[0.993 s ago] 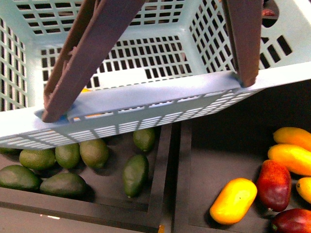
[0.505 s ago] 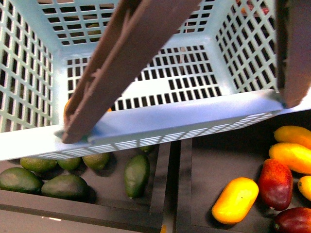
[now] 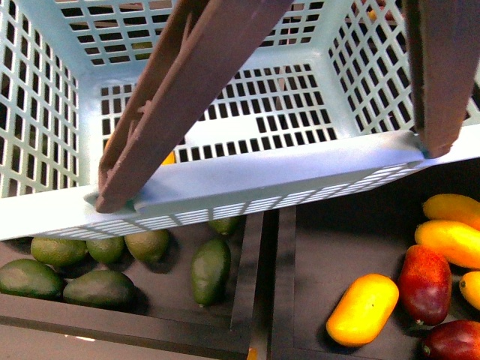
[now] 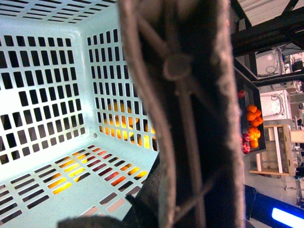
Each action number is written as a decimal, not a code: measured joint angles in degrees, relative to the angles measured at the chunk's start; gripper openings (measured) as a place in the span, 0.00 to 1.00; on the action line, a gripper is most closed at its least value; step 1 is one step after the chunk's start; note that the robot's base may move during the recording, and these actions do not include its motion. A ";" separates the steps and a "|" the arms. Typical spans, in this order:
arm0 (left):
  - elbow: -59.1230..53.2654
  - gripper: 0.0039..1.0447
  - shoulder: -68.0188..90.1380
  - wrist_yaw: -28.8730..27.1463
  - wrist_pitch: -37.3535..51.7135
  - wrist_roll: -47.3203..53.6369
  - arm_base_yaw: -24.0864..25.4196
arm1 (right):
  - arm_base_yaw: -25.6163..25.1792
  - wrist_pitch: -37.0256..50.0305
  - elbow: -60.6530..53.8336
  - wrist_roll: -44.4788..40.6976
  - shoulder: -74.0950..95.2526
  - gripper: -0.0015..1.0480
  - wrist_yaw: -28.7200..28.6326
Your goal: Pick lemon and mango into basket
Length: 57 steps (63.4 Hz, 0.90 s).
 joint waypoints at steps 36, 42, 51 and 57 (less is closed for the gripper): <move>0.00 0.04 0.00 -0.15 0.00 0.02 0.00 | 6.64 -7.28 11.56 -16.41 17.22 0.92 2.49; 0.00 0.04 0.00 -0.17 0.00 0.04 -0.02 | 7.43 -9.05 13.86 -17.07 18.97 0.92 2.78; 0.00 0.04 0.00 -0.59 0.00 0.07 0.00 | 8.50 -10.75 16.66 -17.97 21.09 0.92 3.10; 0.00 0.04 0.00 -0.59 0.00 0.07 0.00 | 9.38 -11.67 18.43 -18.18 22.58 0.92 3.48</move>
